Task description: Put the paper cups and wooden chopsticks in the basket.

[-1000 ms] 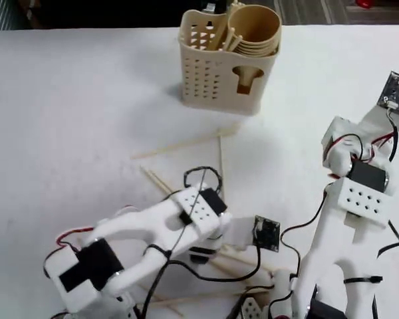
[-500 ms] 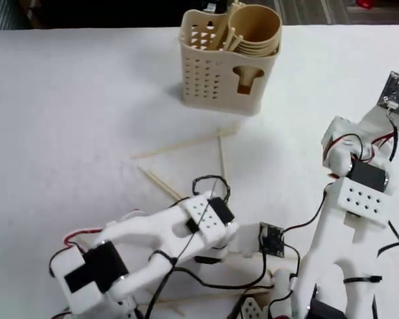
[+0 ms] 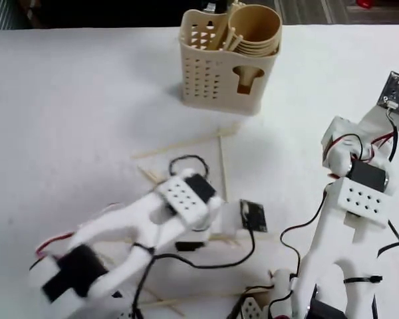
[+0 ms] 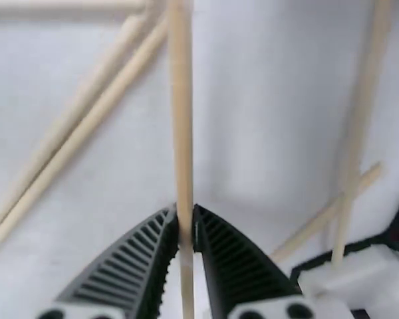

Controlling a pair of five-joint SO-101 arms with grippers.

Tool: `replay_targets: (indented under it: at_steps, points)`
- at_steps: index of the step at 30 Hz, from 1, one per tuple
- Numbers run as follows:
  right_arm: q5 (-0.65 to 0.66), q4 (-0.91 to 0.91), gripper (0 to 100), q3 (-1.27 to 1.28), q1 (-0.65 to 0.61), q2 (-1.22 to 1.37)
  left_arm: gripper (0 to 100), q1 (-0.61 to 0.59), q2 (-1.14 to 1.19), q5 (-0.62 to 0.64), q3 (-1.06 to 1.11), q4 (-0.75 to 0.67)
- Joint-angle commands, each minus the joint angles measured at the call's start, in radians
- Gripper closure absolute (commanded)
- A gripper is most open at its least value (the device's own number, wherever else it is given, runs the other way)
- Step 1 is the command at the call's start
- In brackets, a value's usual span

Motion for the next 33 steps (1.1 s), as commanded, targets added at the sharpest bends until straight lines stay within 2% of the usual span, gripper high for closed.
replay_targets:
  at_steps: [1, 5, 10, 14, 17, 19, 22, 25, 30, 33]
  points:
    - [-0.011, -0.018, 97.9, -0.012, 0.012, -0.031, 98, -0.071, -0.199, 0.003, -0.009, 0.117]
    - [-0.011, -0.018, 97.9, -0.012, 0.012, -0.031, 98, -0.165, -0.298, -0.054, -0.012, 0.187]
    - [-0.011, -0.018, 97.9, -0.009, 0.008, -0.030, 98, -0.340, -0.358, -0.094, -0.086, 0.199]
    - [-0.011, -0.018, 97.9, -0.008, 0.004, -0.030, 98, -0.437, -0.357, -0.087, -0.282, 0.236]
    - [-0.011, -0.018, 97.9, -0.008, 0.004, -0.030, 98, -0.453, -0.357, -0.078, -0.468, 0.245]
    - [-0.011, -0.018, 97.9, -0.006, 0.004, -0.030, 98, -0.446, -0.355, -0.029, -0.583, 0.226]
    - [-0.011, -0.018, 97.9, -0.006, 0.004, -0.030, 98, -0.444, -0.354, 0.081, -0.724, 0.126]
    - [-0.011, -0.018, 97.9, -0.006, 0.004, -0.030, 98, -0.446, -0.354, 0.206, -0.778, -0.048]
    - [-0.011, -0.018, 97.9, -0.006, 0.004, -0.030, 98, -0.443, -0.354, 0.379, -0.718, -0.442]
    - [-0.011, -0.018, 97.8, -0.005, 0.004, -0.030, 98, -0.418, -0.354, 0.393, -0.640, -0.707]
